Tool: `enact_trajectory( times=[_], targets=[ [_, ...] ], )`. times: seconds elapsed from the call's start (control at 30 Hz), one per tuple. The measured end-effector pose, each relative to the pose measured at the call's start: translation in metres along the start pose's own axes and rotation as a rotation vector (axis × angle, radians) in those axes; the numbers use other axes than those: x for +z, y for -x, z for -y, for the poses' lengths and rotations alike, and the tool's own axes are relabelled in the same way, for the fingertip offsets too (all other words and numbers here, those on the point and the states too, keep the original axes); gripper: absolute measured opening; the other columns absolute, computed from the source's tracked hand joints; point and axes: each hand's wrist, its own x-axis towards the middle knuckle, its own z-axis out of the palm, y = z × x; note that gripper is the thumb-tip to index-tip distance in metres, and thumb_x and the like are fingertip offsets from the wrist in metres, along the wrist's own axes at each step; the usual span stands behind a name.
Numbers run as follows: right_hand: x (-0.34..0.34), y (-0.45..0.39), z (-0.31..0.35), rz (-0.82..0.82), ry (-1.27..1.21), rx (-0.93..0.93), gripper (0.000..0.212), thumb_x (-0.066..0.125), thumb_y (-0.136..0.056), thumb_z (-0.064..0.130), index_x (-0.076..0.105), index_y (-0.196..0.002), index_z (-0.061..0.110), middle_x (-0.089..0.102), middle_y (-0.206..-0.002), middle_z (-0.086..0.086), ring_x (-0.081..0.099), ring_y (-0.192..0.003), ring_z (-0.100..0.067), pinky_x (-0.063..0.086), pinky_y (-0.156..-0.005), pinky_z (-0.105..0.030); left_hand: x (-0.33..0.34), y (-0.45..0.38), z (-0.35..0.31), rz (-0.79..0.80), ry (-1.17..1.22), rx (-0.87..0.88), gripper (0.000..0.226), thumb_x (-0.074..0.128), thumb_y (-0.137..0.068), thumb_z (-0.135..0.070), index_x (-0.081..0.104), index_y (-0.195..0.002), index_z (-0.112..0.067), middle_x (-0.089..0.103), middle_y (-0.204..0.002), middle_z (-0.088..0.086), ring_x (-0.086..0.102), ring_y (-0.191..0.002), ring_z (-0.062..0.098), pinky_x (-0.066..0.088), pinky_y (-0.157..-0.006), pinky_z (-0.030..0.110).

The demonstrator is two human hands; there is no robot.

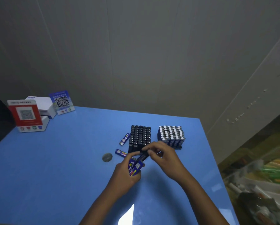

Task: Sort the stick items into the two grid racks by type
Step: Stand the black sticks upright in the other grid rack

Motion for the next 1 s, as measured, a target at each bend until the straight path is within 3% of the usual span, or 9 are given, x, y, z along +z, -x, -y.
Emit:
enact_trajectory(
  times=[0.17, 0.27, 0.37, 0.53, 0.63, 0.8, 0.9, 1.0],
  targets=[
    [0.01, 0.01, 0.006, -0.193, -0.054, 0.125, 0.008, 0.068, -0.095, 0.022, 0.073, -0.089, 0.02, 0.066, -0.073, -0.002, 0.056, -0.064, -0.007, 0.049, -0.061, -0.029, -0.024, 0.023, 0.022, 0.028, 0.044, -0.07, 0.052, 0.064, -0.081, 0.002, 0.054, -0.122, -0.029, 0.075, -0.087, -0.009, 0.069, -0.086, 0.002, 0.05, -0.079, 0.011],
    [0.02, 0.013, 0.006, -0.264, -0.004, 0.187, 0.013, 0.074, -0.089, 0.027, 0.073, -0.08, 0.017, 0.065, -0.062, 0.0, 0.057, -0.052, -0.007, 0.049, -0.052, -0.023, -0.036, 0.029, 0.031, 0.031, 0.066, -0.093, 0.05, 0.065, -0.082, 0.003, 0.055, -0.12, -0.028, 0.075, -0.083, -0.005, 0.069, -0.086, 0.004, 0.05, -0.079, 0.012],
    [0.028, 0.013, 0.002, -0.274, 0.06, 0.197, 0.017, 0.073, -0.091, 0.025, 0.07, -0.077, 0.016, 0.065, -0.06, -0.001, 0.06, -0.051, -0.009, 0.051, -0.05, -0.025, -0.042, 0.027, 0.036, 0.017, 0.077, -0.107, 0.047, 0.067, -0.083, -0.001, 0.057, -0.119, -0.029, 0.075, -0.084, -0.005, 0.07, -0.086, 0.005, 0.052, -0.078, 0.014],
    [0.029, -0.002, -0.014, -0.24, 0.234, 0.176, 0.014, 0.07, -0.094, 0.026, 0.066, -0.083, 0.019, 0.064, -0.062, 0.003, 0.062, -0.056, -0.009, 0.053, -0.054, -0.027, -0.046, 0.011, 0.036, 0.003, 0.076, -0.117, 0.047, 0.065, -0.083, 0.0, 0.058, -0.116, -0.032, 0.075, -0.082, -0.008, 0.069, -0.083, 0.003, 0.051, -0.076, 0.015],
    [0.026, -0.018, -0.03, -0.222, 0.441, 0.089, 0.017, 0.067, -0.095, 0.033, 0.063, -0.082, 0.022, 0.059, -0.072, 0.008, 0.057, -0.067, -0.008, 0.045, -0.06, -0.024, -0.048, -0.004, 0.037, -0.009, 0.064, -0.118, 0.047, 0.064, -0.082, 0.002, 0.059, -0.115, -0.032, 0.075, -0.08, -0.009, 0.069, -0.081, 0.002, 0.05, -0.076, 0.013],
    [0.022, -0.046, -0.052, -0.098, 0.472, 0.065, 0.016, 0.068, -0.094, 0.028, 0.06, -0.084, 0.019, 0.062, -0.079, 0.005, 0.058, -0.072, -0.007, 0.041, -0.061, -0.019, -0.048, -0.033, 0.04, -0.06, 0.081, -0.121, 0.048, 0.062, -0.081, 0.01, 0.059, -0.116, -0.023, 0.071, -0.083, -0.021, 0.069, -0.077, 0.002, 0.05, -0.072, 0.011],
    [0.023, -0.061, -0.06, -0.076, 0.498, 0.088, 0.021, 0.072, -0.091, 0.024, 0.052, -0.085, 0.02, 0.059, -0.074, 0.006, 0.055, -0.067, -0.009, 0.036, -0.057, -0.016, -0.045, -0.053, 0.047, -0.051, 0.085, -0.12, 0.048, 0.066, -0.081, 0.007, 0.057, -0.119, -0.021, 0.074, -0.083, -0.007, 0.071, -0.081, 0.01, 0.056, -0.083, 0.027],
    [0.029, -0.073, -0.069, -0.056, 0.528, 0.075, 0.025, 0.073, -0.09, 0.024, 0.05, -0.085, 0.017, 0.057, -0.072, 0.005, 0.054, -0.066, -0.013, 0.04, -0.06, -0.025, -0.04, -0.067, 0.051, -0.066, 0.099, -0.138, 0.048, 0.069, -0.081, 0.005, 0.057, -0.12, -0.02, 0.075, -0.082, -0.003, 0.071, -0.081, 0.011, 0.054, -0.082, 0.022]
  ],
)
